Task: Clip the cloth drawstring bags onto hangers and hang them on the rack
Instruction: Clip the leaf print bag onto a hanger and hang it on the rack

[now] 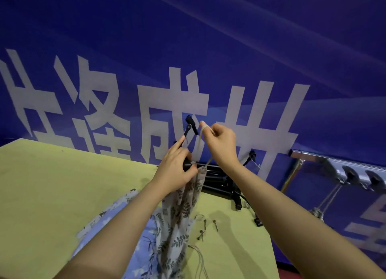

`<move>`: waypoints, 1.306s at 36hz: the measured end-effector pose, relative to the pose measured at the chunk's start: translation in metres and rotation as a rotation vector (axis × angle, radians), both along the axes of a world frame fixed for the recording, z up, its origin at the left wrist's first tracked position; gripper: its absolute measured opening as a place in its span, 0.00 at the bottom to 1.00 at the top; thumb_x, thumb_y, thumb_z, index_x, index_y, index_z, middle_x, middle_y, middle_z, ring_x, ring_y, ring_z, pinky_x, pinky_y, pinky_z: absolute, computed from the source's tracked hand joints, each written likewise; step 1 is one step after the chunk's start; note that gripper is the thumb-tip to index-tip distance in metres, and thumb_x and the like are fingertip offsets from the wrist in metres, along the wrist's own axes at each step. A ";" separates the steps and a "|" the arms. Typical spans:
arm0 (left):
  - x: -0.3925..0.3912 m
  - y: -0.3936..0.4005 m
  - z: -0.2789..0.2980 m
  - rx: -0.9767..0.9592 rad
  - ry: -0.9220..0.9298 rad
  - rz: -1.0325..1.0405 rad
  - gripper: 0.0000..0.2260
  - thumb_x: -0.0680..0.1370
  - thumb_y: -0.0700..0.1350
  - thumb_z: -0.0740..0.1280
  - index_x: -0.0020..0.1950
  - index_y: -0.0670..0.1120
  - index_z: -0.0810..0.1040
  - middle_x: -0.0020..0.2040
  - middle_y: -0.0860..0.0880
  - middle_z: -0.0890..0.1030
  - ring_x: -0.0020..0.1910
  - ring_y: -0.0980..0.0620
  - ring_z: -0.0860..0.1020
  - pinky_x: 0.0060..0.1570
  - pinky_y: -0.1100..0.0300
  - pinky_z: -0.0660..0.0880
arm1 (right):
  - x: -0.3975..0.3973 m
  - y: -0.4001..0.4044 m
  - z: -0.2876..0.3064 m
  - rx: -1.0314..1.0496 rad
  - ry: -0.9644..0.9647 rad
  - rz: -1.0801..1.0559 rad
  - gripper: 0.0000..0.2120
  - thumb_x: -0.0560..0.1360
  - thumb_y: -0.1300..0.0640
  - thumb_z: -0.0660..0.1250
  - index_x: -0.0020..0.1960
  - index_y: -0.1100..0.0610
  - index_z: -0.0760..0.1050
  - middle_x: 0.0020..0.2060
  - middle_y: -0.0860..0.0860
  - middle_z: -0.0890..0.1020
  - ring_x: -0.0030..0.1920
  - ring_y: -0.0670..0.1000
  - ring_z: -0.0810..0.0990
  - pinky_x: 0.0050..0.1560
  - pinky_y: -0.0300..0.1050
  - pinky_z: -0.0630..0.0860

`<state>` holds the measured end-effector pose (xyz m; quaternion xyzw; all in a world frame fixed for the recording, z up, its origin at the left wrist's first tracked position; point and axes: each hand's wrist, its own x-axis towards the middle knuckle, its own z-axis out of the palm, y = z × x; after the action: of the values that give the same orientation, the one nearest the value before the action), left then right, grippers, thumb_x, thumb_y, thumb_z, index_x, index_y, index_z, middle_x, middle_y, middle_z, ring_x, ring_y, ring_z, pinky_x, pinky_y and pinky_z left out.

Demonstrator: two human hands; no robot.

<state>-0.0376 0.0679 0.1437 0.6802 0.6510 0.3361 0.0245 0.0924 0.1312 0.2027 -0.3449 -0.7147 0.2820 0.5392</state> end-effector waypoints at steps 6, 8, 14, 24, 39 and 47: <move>-0.002 0.000 0.004 -0.033 -0.035 0.067 0.17 0.74 0.52 0.66 0.60 0.49 0.74 0.78 0.54 0.53 0.74 0.57 0.60 0.53 0.55 0.72 | -0.005 0.004 0.012 0.319 -0.215 -0.147 0.13 0.74 0.52 0.69 0.35 0.53 0.69 0.29 0.41 0.68 0.29 0.41 0.66 0.31 0.33 0.61; -0.003 0.001 0.004 -0.047 -0.032 0.063 0.18 0.73 0.52 0.66 0.61 0.48 0.74 0.78 0.53 0.54 0.75 0.58 0.58 0.54 0.54 0.73 | -0.007 0.003 0.016 0.407 -0.256 -0.190 0.11 0.74 0.53 0.69 0.37 0.55 0.71 0.32 0.44 0.69 0.30 0.43 0.65 0.31 0.32 0.59; 0.001 -0.008 0.008 -0.078 -0.058 0.060 0.11 0.72 0.52 0.67 0.51 0.50 0.74 0.77 0.51 0.58 0.76 0.59 0.52 0.53 0.53 0.75 | -0.011 -0.010 0.036 0.012 0.100 -0.050 0.17 0.75 0.52 0.69 0.31 0.53 0.67 0.25 0.45 0.70 0.26 0.42 0.68 0.31 0.34 0.68; 0.038 -0.022 0.028 -0.078 0.009 0.005 0.13 0.74 0.50 0.66 0.58 0.49 0.75 0.77 0.55 0.55 0.75 0.57 0.56 0.58 0.56 0.72 | 0.021 -0.029 0.076 0.148 0.160 0.051 0.18 0.73 0.53 0.71 0.28 0.52 0.68 0.22 0.44 0.69 0.25 0.42 0.67 0.30 0.34 0.67; 0.184 -0.027 0.063 -0.144 -0.218 -0.120 0.15 0.76 0.47 0.64 0.62 0.50 0.71 0.63 0.48 0.73 0.66 0.46 0.70 0.63 0.51 0.70 | 0.160 -0.043 0.118 0.244 0.121 -0.068 0.20 0.73 0.53 0.71 0.28 0.58 0.66 0.22 0.48 0.68 0.25 0.44 0.65 0.31 0.50 0.69; 0.309 -0.027 0.059 -0.200 -0.552 -0.175 0.11 0.72 0.58 0.68 0.51 0.56 0.75 0.45 0.50 0.79 0.53 0.44 0.78 0.62 0.45 0.72 | 0.261 -0.051 0.085 0.184 -0.054 -0.121 0.20 0.72 0.51 0.71 0.27 0.51 0.65 0.20 0.45 0.66 0.25 0.45 0.65 0.31 0.43 0.65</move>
<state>0.2712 0.0404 0.2022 0.6109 0.5885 0.4390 0.2962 0.3536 0.0799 0.2881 -0.3439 -0.7296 0.1726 0.5653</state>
